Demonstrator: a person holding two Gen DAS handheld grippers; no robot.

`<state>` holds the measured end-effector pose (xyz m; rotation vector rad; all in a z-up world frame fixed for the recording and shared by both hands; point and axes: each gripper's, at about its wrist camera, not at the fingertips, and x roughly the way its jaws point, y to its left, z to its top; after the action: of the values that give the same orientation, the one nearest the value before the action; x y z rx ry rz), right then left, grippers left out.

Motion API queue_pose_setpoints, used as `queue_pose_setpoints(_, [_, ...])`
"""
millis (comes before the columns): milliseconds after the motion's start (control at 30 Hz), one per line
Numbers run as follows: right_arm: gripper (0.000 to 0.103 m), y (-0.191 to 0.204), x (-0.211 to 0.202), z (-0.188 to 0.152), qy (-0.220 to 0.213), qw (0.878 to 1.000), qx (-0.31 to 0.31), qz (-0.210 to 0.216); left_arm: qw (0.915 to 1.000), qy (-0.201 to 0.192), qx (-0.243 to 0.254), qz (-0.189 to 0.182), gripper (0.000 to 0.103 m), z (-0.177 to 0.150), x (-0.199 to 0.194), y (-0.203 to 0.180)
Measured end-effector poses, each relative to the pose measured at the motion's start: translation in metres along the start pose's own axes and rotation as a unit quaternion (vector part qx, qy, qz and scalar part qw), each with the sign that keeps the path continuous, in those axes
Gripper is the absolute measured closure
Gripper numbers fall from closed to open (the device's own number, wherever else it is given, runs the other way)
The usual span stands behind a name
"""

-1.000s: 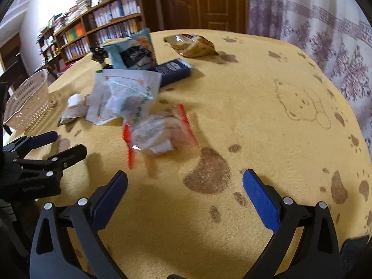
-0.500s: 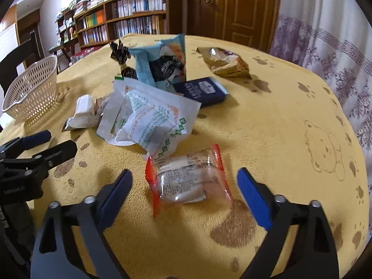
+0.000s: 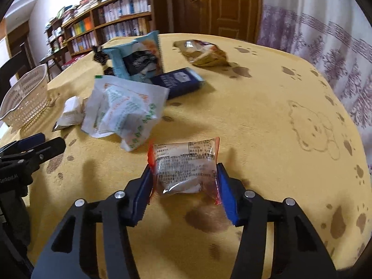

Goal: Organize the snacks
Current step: 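Close the right gripper on the clear red-ended packet, then reach and grasp the white-green paper packet with the left gripper while the right gripper holds its packet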

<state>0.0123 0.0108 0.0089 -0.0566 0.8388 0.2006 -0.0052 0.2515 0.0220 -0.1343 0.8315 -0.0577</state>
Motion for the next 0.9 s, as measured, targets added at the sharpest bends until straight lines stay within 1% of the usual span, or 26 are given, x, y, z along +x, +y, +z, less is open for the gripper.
queue_pose_setpoints(100, [0.05, -0.01, -0.002, -0.001, -0.003, 1.0, 0.02, -0.01, 0.9998, -0.006, 0.016, 0.005, 0.003, 0.004, -0.001, -0.012])
queue_pose_setpoints(300, [0.05, -0.022, 0.0, 0.001, -0.007, 0.998, 0.049, -0.03, 0.9991, -0.011, 0.035, -0.023, 0.003, 0.021, 0.001, -0.044])
queue_pose_setpoints(433, [0.05, -0.04, 0.002, 0.004, -0.013, 0.995, 0.094, -0.038, 0.9986, -0.013, 0.046, -0.023, 0.003, 0.034, 0.012, -0.067])
queue_pose_setpoints(500, [0.05, -0.043, 0.003, 0.004, -0.015, 0.994, 0.101, -0.039, 0.9983, -0.015, 0.051, -0.025, 0.003, 0.04, 0.017, -0.077])
queue_pose_setpoints(600, [0.05, -0.04, 0.003, 0.005, -0.014, 0.994, 0.098, -0.044, 0.9968, -0.031, 0.072, -0.02, 0.003, 0.045, 0.02, -0.093])
queue_pose_setpoints(733, [0.05, -0.046, 0.003, 0.004, -0.018, 0.993, 0.11, -0.035, 0.9942, -0.039, 0.1, -0.015, 0.003, 0.047, 0.024, -0.107])
queue_pose_setpoints(900, [0.049, -0.044, 0.003, 0.004, -0.017, 0.993, 0.107, -0.036, 0.9889, -0.055, 0.136, 0.024, 0.003, 0.041, 0.034, -0.117])
